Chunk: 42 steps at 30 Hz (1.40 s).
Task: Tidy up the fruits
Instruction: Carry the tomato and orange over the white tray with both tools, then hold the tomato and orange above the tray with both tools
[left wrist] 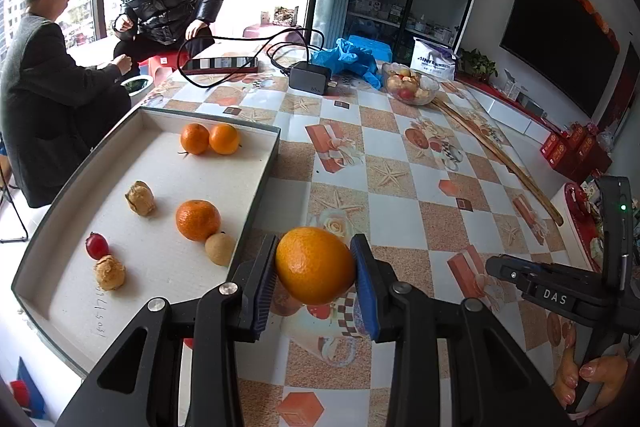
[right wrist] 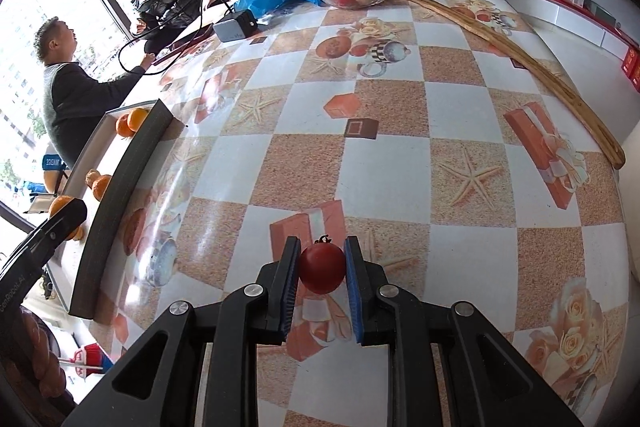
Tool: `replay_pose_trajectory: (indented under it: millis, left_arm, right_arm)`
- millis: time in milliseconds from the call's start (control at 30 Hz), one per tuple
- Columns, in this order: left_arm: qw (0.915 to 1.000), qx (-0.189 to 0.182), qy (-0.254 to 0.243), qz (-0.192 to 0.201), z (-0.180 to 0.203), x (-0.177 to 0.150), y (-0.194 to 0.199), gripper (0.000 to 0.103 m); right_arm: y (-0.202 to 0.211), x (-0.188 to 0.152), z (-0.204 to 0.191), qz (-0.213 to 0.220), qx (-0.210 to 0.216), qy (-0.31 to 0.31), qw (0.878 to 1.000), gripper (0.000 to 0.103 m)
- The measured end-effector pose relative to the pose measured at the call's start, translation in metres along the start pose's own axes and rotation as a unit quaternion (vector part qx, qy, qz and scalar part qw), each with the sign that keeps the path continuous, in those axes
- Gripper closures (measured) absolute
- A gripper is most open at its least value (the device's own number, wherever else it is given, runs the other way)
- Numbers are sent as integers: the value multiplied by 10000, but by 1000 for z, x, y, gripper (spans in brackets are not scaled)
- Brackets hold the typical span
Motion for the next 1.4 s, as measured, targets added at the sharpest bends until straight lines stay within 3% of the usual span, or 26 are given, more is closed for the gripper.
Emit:
replay_pose_trajectory:
  millis: [367, 667, 933, 1400]
  left_arm:
    - [9989, 166, 408, 163, -45, 23, 18, 63]
    - [9963, 440, 714, 167, -84, 27, 22, 63]
    - [9921, 1042, 622, 303, -113, 24, 25, 63]
    - [9906, 1215, 607, 142, -125, 18, 17, 63]
  right_arm:
    - [4, 26, -22, -3, 240, 153, 9996, 80]
    - [-7, 48, -62, -93, 510, 501, 9974, 80]
    - [-21, 61, -108, -175, 881, 828, 9925, 80]
    - [-29, 74, -157, -199, 1162, 1332, 9840, 80]
Point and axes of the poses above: each gripper's, at about its wrist camera, not at the fingertips, and y roughly against the way its jaws point, z to its right, x to its top, the point moved 4 cm from there along -y, roughly the way its jaws point, and after that the axes turned 12 degrees about y, right-handed, at the moved point
